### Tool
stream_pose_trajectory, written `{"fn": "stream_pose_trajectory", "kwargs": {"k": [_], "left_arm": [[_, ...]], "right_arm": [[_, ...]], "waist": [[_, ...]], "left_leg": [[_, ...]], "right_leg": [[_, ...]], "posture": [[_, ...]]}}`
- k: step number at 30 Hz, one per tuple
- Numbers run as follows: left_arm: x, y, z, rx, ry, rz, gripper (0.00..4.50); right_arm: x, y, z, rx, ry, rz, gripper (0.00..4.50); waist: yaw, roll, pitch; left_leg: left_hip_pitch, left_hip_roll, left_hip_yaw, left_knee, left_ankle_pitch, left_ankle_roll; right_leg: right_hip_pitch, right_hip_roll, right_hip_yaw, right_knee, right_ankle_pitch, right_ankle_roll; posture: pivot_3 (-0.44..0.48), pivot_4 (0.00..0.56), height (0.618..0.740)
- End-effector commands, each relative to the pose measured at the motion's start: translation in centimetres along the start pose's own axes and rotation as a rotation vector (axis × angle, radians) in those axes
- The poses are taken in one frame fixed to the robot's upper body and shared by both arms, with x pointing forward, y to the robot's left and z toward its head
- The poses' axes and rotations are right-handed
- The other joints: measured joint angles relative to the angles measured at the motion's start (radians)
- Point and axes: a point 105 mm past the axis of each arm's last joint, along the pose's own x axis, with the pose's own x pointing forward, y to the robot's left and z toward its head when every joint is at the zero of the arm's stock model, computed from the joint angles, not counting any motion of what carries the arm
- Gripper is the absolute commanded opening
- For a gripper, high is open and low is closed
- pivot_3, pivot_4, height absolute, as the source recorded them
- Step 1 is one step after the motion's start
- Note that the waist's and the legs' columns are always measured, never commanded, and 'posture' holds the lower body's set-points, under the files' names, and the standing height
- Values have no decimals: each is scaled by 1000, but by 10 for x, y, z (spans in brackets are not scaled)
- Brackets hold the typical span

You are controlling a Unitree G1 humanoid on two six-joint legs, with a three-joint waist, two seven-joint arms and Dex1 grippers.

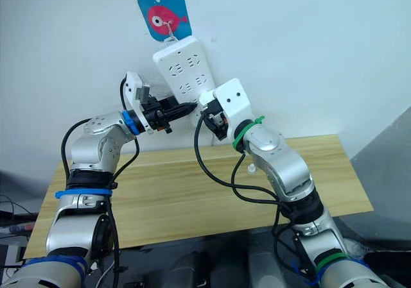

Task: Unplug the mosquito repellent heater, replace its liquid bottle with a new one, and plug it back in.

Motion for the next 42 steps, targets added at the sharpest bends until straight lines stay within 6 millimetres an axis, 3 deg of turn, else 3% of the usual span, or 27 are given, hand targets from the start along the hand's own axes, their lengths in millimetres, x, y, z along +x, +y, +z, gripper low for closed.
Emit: {"fn": "stream_pose_trajectory", "kwargs": {"k": [1, 8, 12, 13, 21, 25, 29, 33, 37, 40, 42], "left_arm": [[13, -29, 0, -7, -3, -161, 1313], [9, -21, -6, -2, 18, -122, 1313], [3, -11, -12, 15, 44, -72, 1313], [2, -9, -13, 17, 48, -65, 1313], [-9, 8, -11, 58, 45, 12, 1313], [-16, 20, -10, 138, 75, 64, 2531], [-29, 34, -9, 214, 102, 136, 3776], [-50, 35, -12, 265, 144, 124, 3776], [-78, 18, -17, 311, 216, 27, 3776], [-98, -4, -17, 252, 265, -75, 3815], [-104, -25, -12, 203, 280, -149, 3815]], "right_arm": [[8, 7, 10, -13, -32, 31, 3038], [4, 9, 2, 6, -1, 80, 3037], [-8, 6, -7, -23, 23, 80, 4424], [-11, 5, -10, -35, 37, 78, 4500], [-47, 3, -20, -88, 78, 120, 4500], [-60, 8, -23, -113, 91, 173, 4500], [-68, 10, -13, -133, 36, 209, 4500], [-76, 19, -8, -115, -1, 296, 4500], [-85, 32, -4, -76, -34, 420, 4500], [-88, 36, -3, -60, -42, 470, 3912], [-86, 37, -3, -57, -42, 479, 3239]], "waist": [[-1, 0, -1], [-1, 0, -3], [4, 0, -4], [5, 0, -4], [3, -1, -4], [2, -1, -4], [3, -1, -4], [1, -1, -4], [2, -1, -4], [8, -1, -4], [18, -1, -4]], "left_leg": [[0, 0, 0, 0, 0, 0], [2, 0, 0, 0, 0, 0], [2, 0, 0, 0, 0, 0], [2, 0, -1, -1, 0, 0], [1, -1, -1, -2, -1, 1], [1, -1, 0, -2, -1, 1], [1, -1, 0, -2, -1, 1], [1, 0, 0, -2, -1, 1], [1, 0, -1, -3, -1, 1], [1, 0, -1, -3, -1, 1], [1, 0, -1, -3, -1, 1]], "right_leg": [[0, 0, 0, 0, 0, 0], [0, 0, 1, 3, 0, 0], [0, 0, 0, 3, 0, 0], [0, 0, 0, 3, 0, 0], [1, -1, 0, -1, 0, 0], [1, -1, 0, -1, 0, 0], [1, -1, 0, -1, 0, 0], [0, -1, 0, -1, 0, 0], [0, -1, -1, -1, 0, 0], [0, -1, 0, -2, 0, 0], [0, -1, 0, -2, 0, 0]], "posture": [[-219, 190, 740], [-216, 192, 740], [-217, 193, 740], [-217, 194, 740], [-213, 193, 740], [-203, 190, 740], [-197, 188, 740], [-179, 186, 740], [-166, 186, 740], [-137, 188, 740], [-117, 190, 740]]}}
